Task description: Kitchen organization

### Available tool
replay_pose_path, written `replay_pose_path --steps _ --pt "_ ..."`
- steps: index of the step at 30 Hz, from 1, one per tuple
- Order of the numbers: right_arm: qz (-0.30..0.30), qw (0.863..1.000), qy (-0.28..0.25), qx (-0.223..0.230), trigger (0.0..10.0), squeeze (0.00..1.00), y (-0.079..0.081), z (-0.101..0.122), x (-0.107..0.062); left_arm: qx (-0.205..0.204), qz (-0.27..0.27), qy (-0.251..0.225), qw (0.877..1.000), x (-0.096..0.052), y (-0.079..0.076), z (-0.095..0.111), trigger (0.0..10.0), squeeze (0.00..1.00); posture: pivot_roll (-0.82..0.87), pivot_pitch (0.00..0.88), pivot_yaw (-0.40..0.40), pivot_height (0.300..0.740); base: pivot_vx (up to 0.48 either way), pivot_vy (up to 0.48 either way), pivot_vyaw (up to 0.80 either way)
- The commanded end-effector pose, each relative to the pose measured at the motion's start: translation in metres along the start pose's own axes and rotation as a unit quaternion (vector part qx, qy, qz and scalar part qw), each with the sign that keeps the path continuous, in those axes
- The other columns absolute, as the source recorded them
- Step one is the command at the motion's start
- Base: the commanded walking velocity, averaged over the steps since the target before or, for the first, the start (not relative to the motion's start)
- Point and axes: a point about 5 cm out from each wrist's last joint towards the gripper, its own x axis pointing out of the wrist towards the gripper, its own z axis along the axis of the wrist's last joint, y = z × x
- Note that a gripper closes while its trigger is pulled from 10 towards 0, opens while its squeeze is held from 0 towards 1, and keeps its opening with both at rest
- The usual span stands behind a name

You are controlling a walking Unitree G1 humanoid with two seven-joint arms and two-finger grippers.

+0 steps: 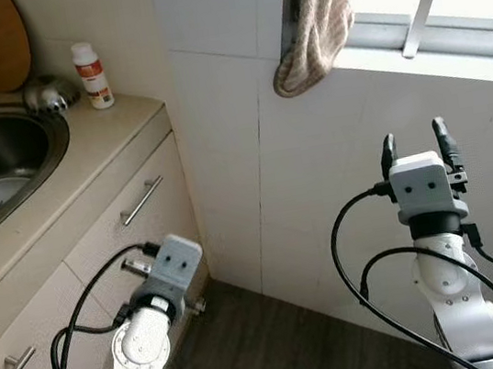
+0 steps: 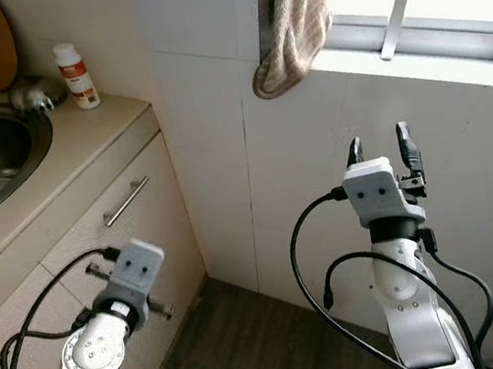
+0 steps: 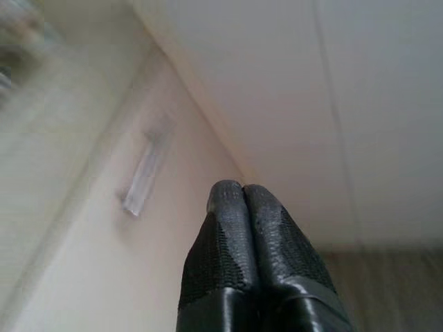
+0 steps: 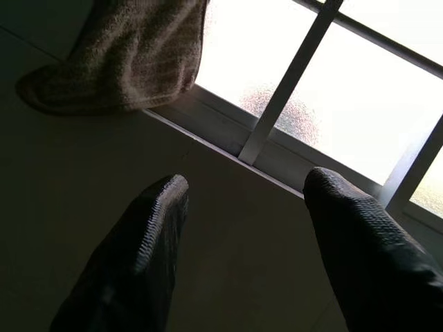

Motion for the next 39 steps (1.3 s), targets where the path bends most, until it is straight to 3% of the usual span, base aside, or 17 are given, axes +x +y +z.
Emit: replay_pose_path --steps 1,10,12,18,23,24,29,32,35,39 --pt "-0.005 1.000 -0.004 0.001 10.0 0.00 0.000 0.001 0.000 0.011 0.032 -0.050 0.998 0.002 0.006 0.014 10.0 0.00 0.17 0.000 -0.052 0.740 0.000 0.000 0.00" --pt "-0.004 1.000 -0.009 0.004 10.0 0.00 0.001 0.002 0.001 -0.004 0.034 -0.133 0.991 0.001 0.006 0.035 10.0 0.00 0.17 0.000 -0.050 0.740 0.000 0.000 0.00" --pt "-0.004 1.000 -0.010 0.005 10.0 0.00 0.002 0.003 0.001 -0.025 0.032 -0.153 0.987 0.000 0.006 0.041 10.0 0.00 0.17 0.000 -0.050 0.740 0.000 0.000 0.00" --pt "-0.006 1.000 -0.019 0.010 10.0 0.00 0.002 0.005 0.003 -0.058 0.048 -0.254 0.964 0.000 0.013 0.073 10.0 0.00 0.17 0.000 -0.057 0.740 0.000 0.000 0.00" --pt "-0.005 1.000 -0.021 0.013 10.0 0.00 0.003 0.006 0.004 -0.084 0.016 -0.275 0.958 0.003 0.006 0.080 10.0 0.00 0.17 0.000 -0.071 0.740 0.000 0.000 0.00" --pt "-0.004 1.000 -0.022 0.016 10.0 0.00 0.005 0.006 0.005 -0.086 -0.010 -0.287 0.954 0.002 0.000 0.080 10.0 0.00 0.17 0.000 -0.073 0.740 0.000 0.000 0.00" --pt "0.000 0.999 -0.027 0.021 10.0 0.00 0.008 0.008 0.008 -0.096 -0.034 -0.269 0.958 0.018 -0.004 0.064 10.0 0.00 0.17 0.000 -0.070 0.740 0.000 0.000 0.00" --pt "-0.005 0.999 -0.028 0.019 10.0 0.00 0.006 0.009 0.008 -0.129 -0.035 -0.224 0.965 0.034 -0.002 0.045 10.0 0.00 0.14 0.000 -0.054 0.740 0.000 0.000 0.00" --pt "-0.010 1.000 -0.025 0.017 10.0 0.00 0.003 0.007 0.007 -0.122 -0.050 -0.230 0.964 0.031 -0.008 0.046 10.0 0.00 0.15 0.000 -0.058 0.740 0.000 0.000 0.00" --pt "-0.008 1.000 -0.022 0.019 10.0 0.00 0.007 0.005 0.007 -0.121 -0.066 -0.211 0.968 0.031 -0.018 0.031 10.0 0.00 0.15 0.000 -0.056 0.740 0.000 0.000 0.00"
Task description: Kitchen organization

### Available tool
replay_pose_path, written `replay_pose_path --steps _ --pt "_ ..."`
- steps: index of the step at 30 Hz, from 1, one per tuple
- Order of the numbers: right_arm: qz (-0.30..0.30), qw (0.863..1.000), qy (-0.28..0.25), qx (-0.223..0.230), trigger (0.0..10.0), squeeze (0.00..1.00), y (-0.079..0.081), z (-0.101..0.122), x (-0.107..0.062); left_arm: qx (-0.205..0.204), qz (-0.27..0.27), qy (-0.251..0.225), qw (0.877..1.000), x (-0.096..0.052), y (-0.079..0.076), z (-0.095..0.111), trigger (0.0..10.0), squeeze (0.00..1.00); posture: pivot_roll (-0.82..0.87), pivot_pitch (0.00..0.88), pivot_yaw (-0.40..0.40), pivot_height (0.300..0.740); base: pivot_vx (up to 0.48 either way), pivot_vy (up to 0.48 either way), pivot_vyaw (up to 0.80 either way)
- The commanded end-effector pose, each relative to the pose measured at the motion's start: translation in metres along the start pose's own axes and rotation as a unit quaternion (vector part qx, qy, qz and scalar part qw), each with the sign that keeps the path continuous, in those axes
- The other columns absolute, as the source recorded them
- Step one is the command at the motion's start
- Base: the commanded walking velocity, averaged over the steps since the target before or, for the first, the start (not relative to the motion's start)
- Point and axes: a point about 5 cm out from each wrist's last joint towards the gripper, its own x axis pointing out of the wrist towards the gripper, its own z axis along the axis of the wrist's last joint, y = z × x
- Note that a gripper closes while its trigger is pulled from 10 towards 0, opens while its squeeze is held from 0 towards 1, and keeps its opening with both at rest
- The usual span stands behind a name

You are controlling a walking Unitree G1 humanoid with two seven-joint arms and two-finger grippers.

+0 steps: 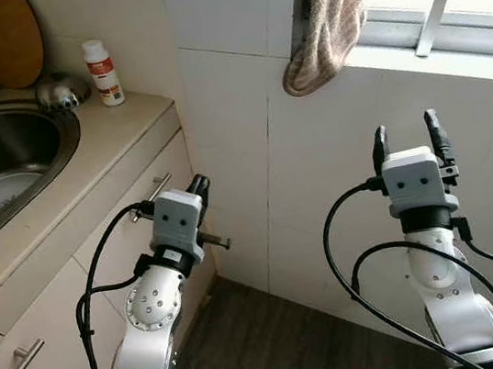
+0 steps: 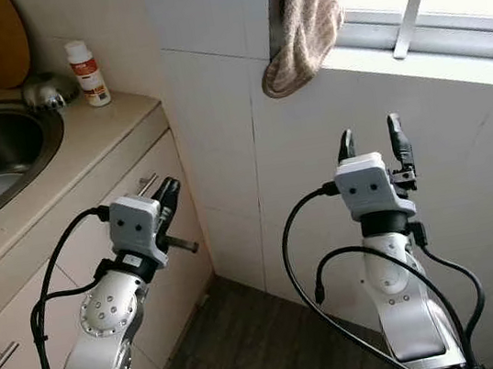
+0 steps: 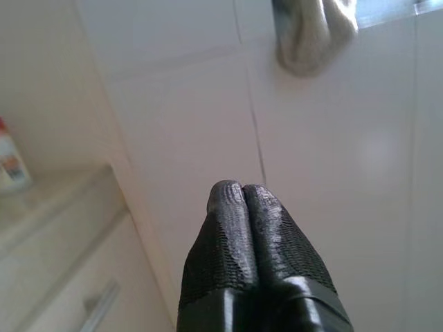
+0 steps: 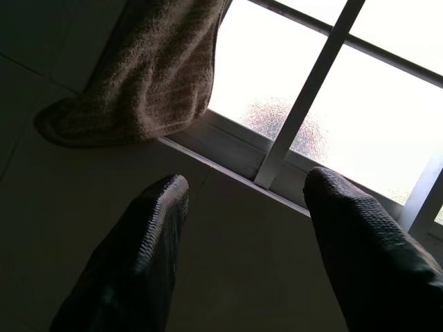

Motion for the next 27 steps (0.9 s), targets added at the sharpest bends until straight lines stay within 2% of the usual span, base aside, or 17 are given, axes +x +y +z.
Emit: replay_pose_path --steps 1,4,13,14,15,16,18,22,24,27 --pt "-0.002 1.000 0.001 0.004 10.0 0.00 0.001 -0.001 0.000 0.000 -0.009 0.002 1.000 -0.001 -0.004 -0.003 10.0 0.00 0.15 0.000 -0.056 0.740 0.000 0.000 0.00" --pt "0.002 1.000 -0.006 0.004 10.0 0.00 0.004 0.003 0.001 0.008 -0.032 0.002 0.999 -0.002 -0.014 -0.006 10.0 0.00 0.14 0.000 -0.045 0.740 0.000 0.000 0.00" --pt "-0.004 1.000 0.002 0.000 10.0 0.00 0.000 -0.001 0.000 0.011 -0.036 0.020 0.999 -0.008 -0.010 -0.015 10.0 0.00 0.14 0.000 -0.042 0.740 0.000 0.000 0.00" --pt "-0.002 1.000 0.000 0.000 10.0 0.00 0.001 0.000 0.000 0.015 -0.046 0.022 0.999 -0.013 -0.010 -0.017 10.0 0.00 0.14 0.000 -0.046 0.740 0.000 0.000 0.00" --pt "0.000 1.000 -0.002 0.002 10.0 0.00 0.003 0.001 0.000 0.019 -0.071 0.036 0.997 -0.034 -0.009 -0.029 10.0 0.00 0.13 0.000 -0.049 0.740 0.000 0.000 0.00" --pt "0.000 1.000 -0.002 0.002 10.0 0.00 0.003 0.001 0.000 0.019 -0.071 0.036 0.997 -0.034 -0.009 -0.029 10.0 0.00 0.13 0.000 -0.049 0.740 0.000 0.000 0.00" --pt "0.001 1.000 -0.002 0.003 10.0 0.00 0.003 0.001 0.001 -0.011 -0.041 0.046 0.998 -0.044 -0.004 -0.038 10.0 0.00 0.13 0.000 -0.058 0.740 0.000 0.000 0.00" --pt "0.001 1.000 -0.001 0.003 10.0 0.00 0.002 0.000 0.003 -0.020 -0.040 0.038 0.998 -0.040 -0.007 -0.037 10.0 0.00 0.13 0.000 -0.060 0.740 0.000 0.000 0.00" --pt "0.001 1.000 0.000 0.005 10.0 0.00 0.005 0.001 0.003 -0.020 -0.076 0.041 0.996 -0.027 -0.015 -0.038 10.0 0.00 0.12 0.000 -0.069 0.740 0.000 0.000 0.00" --pt "0.002 1.000 0.000 0.006 10.0 0.00 0.006 0.001 0.003 -0.016 -0.095 0.038 0.995 -0.024 -0.019 -0.037 10.0 0.00 0.13 0.000 -0.069 0.740 0.000 0.000 0.00"
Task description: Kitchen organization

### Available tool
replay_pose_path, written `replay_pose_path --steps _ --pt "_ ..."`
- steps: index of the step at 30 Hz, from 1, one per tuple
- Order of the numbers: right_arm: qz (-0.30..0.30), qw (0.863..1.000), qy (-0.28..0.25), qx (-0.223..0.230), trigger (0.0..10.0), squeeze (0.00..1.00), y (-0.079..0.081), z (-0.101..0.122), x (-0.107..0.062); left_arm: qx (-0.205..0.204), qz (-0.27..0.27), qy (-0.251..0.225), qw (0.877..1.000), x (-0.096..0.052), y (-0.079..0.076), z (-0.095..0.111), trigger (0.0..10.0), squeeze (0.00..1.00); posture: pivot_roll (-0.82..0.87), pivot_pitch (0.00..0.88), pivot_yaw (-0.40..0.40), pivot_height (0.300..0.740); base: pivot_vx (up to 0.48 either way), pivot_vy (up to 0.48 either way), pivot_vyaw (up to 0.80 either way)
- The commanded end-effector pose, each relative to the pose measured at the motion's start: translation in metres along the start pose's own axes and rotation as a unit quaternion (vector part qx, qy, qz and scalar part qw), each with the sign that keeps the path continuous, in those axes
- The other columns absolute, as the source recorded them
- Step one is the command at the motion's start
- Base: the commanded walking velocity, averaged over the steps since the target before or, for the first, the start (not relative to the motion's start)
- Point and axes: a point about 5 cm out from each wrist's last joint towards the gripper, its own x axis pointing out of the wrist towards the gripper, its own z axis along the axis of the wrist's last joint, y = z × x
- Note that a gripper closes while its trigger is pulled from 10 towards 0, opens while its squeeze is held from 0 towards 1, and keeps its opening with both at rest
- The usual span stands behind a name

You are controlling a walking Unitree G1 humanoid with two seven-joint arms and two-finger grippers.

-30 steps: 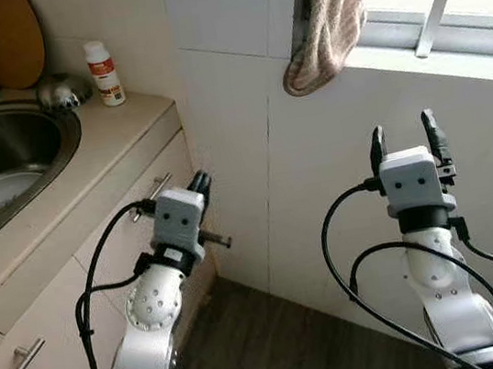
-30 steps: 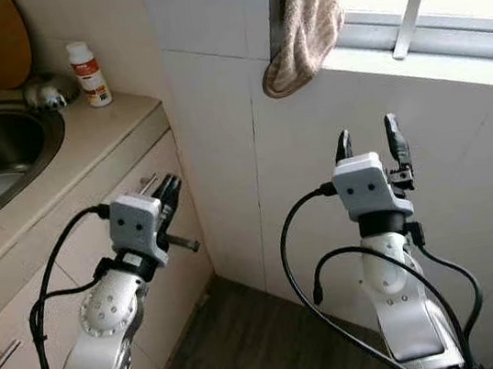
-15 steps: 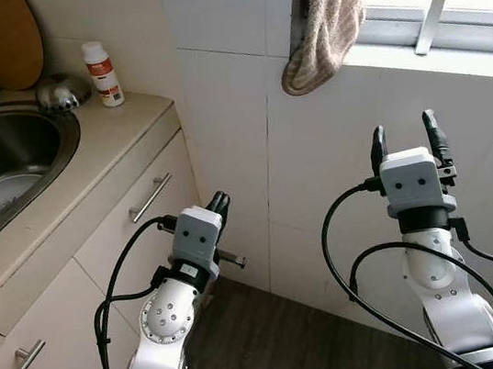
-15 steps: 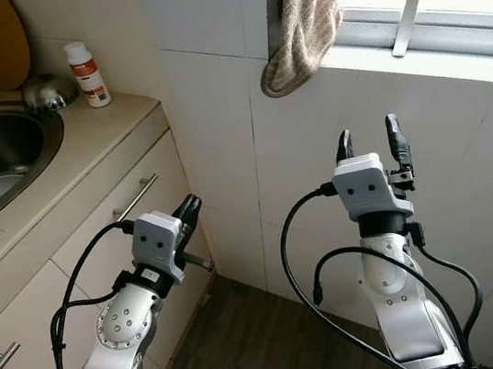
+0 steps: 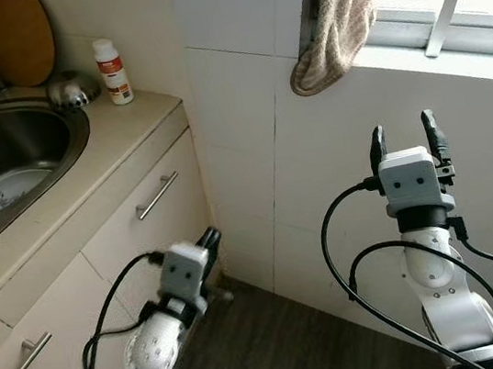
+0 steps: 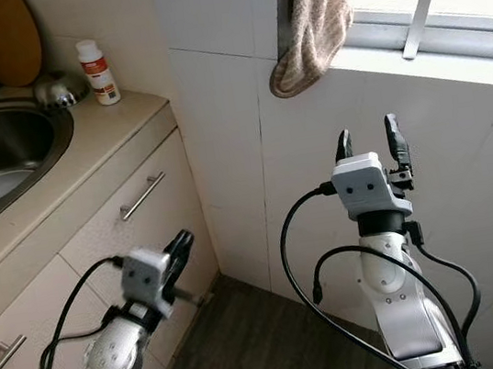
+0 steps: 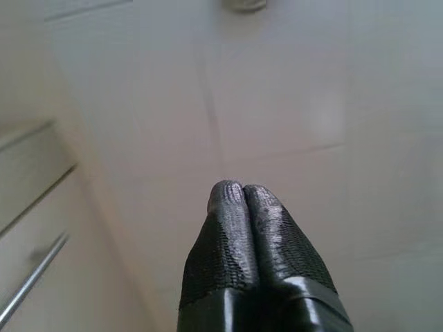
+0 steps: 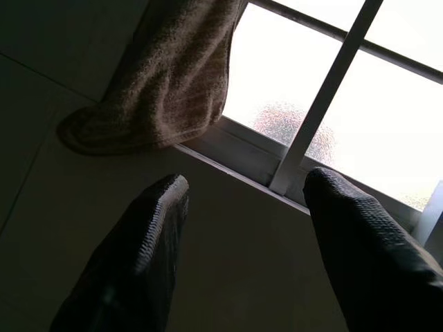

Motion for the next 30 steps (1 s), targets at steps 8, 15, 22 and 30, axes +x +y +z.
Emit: replay_pose_path --steps 8,15,22,30 --pt "-0.006 1.000 -0.001 0.001 10.0 0.00 0.000 0.000 0.003 0.003 -0.010 -0.003 1.000 0.000 -0.004 -0.005 10.0 0.00 0.12 0.000 -0.065 0.740 0.000 0.000 0.00" --pt "-0.007 1.000 0.000 0.000 10.0 0.00 0.000 0.000 0.002 0.017 0.000 0.012 1.000 -0.005 -0.001 -0.008 10.0 0.00 0.11 0.000 -0.048 0.740 0.000 0.000 0.00" --pt "-0.008 1.000 0.002 -0.003 10.0 0.00 0.000 -0.001 0.000 0.016 0.011 0.036 0.999 -0.020 0.005 -0.013 10.0 0.00 0.11 0.000 -0.036 0.740 0.000 0.000 0.00" --pt "-0.013 1.000 0.005 -0.005 10.0 0.00 -0.002 -0.002 0.000 -0.022 -0.011 0.038 0.999 -0.025 -0.002 -0.016 10.0 0.00 0.11 0.000 -0.040 0.740 0.000 0.000 0.00"
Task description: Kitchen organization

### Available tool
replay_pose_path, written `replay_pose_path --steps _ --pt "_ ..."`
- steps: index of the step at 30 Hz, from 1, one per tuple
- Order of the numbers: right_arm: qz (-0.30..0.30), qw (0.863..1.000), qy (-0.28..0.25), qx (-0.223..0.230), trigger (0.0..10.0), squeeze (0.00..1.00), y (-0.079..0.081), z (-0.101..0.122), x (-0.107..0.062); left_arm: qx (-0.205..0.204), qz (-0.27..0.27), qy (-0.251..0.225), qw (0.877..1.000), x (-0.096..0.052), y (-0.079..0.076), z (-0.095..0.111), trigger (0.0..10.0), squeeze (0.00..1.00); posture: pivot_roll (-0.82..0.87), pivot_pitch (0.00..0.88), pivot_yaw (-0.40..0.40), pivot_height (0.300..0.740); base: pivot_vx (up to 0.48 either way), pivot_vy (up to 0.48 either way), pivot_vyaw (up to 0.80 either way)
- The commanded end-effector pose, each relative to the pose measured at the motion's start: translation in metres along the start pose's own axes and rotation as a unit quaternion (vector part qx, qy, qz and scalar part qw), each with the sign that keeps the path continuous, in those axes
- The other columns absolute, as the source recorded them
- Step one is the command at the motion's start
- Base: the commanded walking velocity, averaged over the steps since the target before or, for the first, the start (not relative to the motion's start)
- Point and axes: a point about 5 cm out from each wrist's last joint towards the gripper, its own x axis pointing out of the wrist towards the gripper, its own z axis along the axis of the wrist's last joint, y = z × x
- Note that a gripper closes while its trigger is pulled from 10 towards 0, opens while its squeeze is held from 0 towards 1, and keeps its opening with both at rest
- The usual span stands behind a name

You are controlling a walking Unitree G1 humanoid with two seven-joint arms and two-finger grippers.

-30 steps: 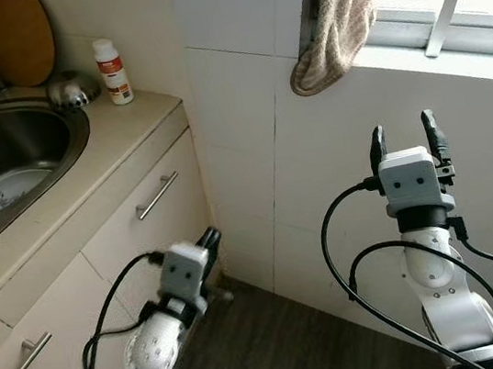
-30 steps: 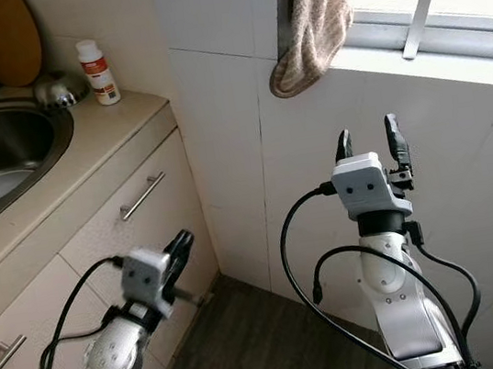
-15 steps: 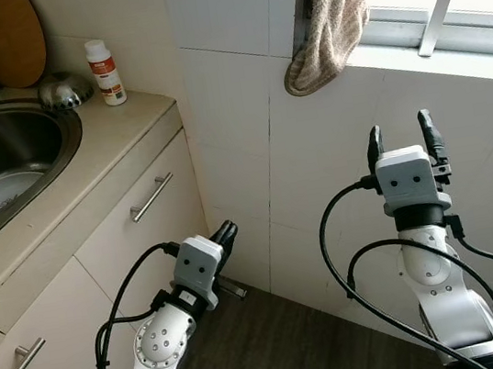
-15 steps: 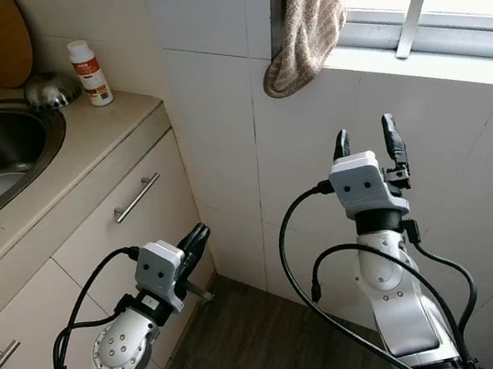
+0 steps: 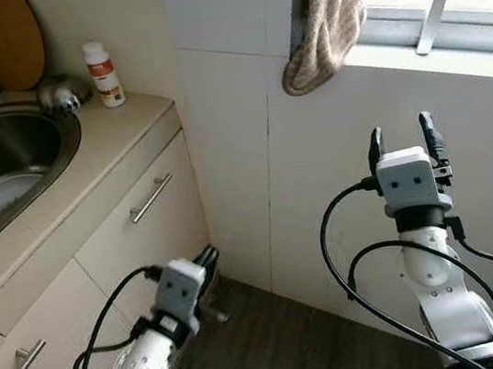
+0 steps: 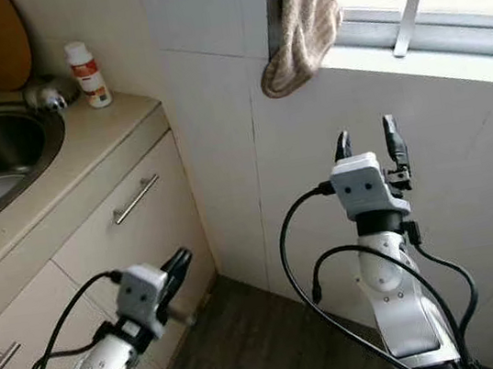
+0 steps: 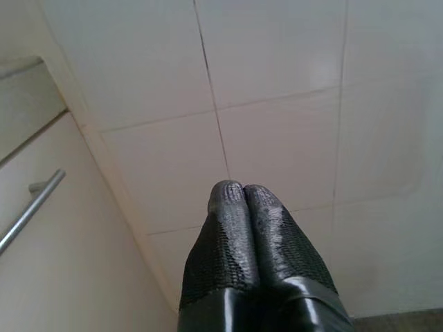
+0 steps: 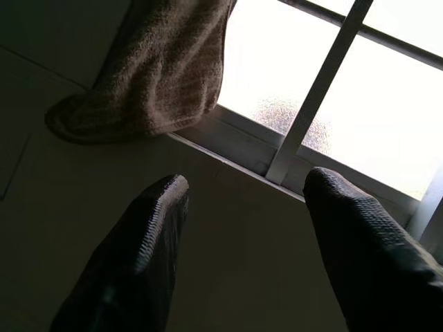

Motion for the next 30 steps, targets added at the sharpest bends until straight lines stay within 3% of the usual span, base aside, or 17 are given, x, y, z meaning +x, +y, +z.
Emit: replay_pose_path --steps 1,6,7,8,13,16,17,18,20,23,25,26,28,30 --pt "-0.006 1.000 0.000 0.001 10.0 0.00 -0.001 0.001 0.000 -0.003 -0.010 -0.015 1.000 0.008 -0.002 0.005 10.0 0.00 0.11 0.000 -0.040 0.740 0.000 0.000 0.00" --pt "-0.002 1.000 -0.006 0.004 10.0 0.00 0.003 0.004 0.002 0.010 -0.014 -0.028 0.999 0.024 -0.002 0.014 10.0 0.00 0.10 0.000 -0.043 0.740 0.000 0.000 0.00" --pt "-0.003 1.000 -0.006 0.003 10.0 0.00 0.002 0.003 0.003 0.018 -0.007 -0.034 0.999 0.035 0.001 0.021 10.0 0.00 0.09 0.000 -0.042 0.740 0.000 0.000 0.00" --pt "-0.003 1.000 -0.006 0.003 10.0 0.00 0.002 0.003 0.003 0.018 -0.007 -0.034 0.999 0.035 0.001 0.021 10.0 0.00 0.09 0.000 -0.042 0.740 0.000 0.000 0.00" --pt "-0.005 1.000 -0.007 0.003 10.0 0.00 0.003 0.004 0.003 0.043 -0.002 -0.040 0.998 0.064 0.003 0.042 10.0 0.00 0.09 0.000 -0.036 0.740 0.000 0.000 0.00" --pt "-0.007 1.000 -0.007 0.001 10.0 0.00 0.000 0.005 0.001 0.026 -0.003 -0.041 0.999 0.071 0.008 0.059 10.0 0.00 0.08 0.000 -0.037 0.740 0.000 0.000 0.00" --pt "-0.008 1.000 -0.005 0.000 10.0 0.00 -0.001 0.003 0.001 -0.001 -0.005 -0.048 0.999 0.074 0.008 0.068 10.0 0.00 0.08 0.000 -0.038 0.740 0.000 0.000 0.00" --pt "-0.008 1.000 -0.004 0.000 10.0 0.00 -0.001 0.002 0.001 -0.063 -0.025 -0.070 0.995 0.078 0.001 0.084 10.0 0.00 0.09 0.000 -0.037 0.740 0.000 0.000 0.00" --pt "-0.008 1.000 -0.004 0.000 10.0 0.00 0.000 0.002 0.002 -0.072 -0.045 -0.074 0.994 0.079 -0.006 0.088 10.0 0.00 0.09 0.000 -0.038 0.740 0.000 0.000 0.00" --pt "-0.007 1.000 -0.006 0.003 10.0 0.00 0.002 0.004 0.003 -0.076 -0.071 -0.057 0.993 0.077 -0.019 0.078 10.0 0.00 0.09 0.000 -0.036 0.740 0.000 0.000 0.00" --pt "-0.005 1.000 -0.007 0.004 10.0 0.00 0.004 0.005 0.003 -0.042 -0.083 -0.016 0.996 0.072 -0.028 0.054 10.0 0.00 0.08 0.000 -0.036 0.740 0.000 0.000 0.00" --pt "-0.003 1.000 -0.007 0.004 10.0 0.00 0.004 0.006 0.003 -0.026 -0.081 0.016 0.996 0.068 -0.028 0.039 10.0 0.00 0.08 0.000 -0.037 0.740 0.000 0.000 0.00" --pt "-0.002 1.000 -0.007 0.003 10.0 0.00 0.003 0.005 0.002 -0.017 -0.075 0.031 0.997 0.066 -0.022 0.033 10.0 0.00 0.08 0.000 -0.037 0.740 0.000 0.000 0.00" --pt "-0.002 1.000 -0.003 0.002 10.0 0.00 0.003 0.003 0.001 0.031 -0.086 0.035 0.995 0.060 -0.021 0.026 10.0 0.00 0.09 0.000 -0.037 0.740 0.000 0.000 0.00"
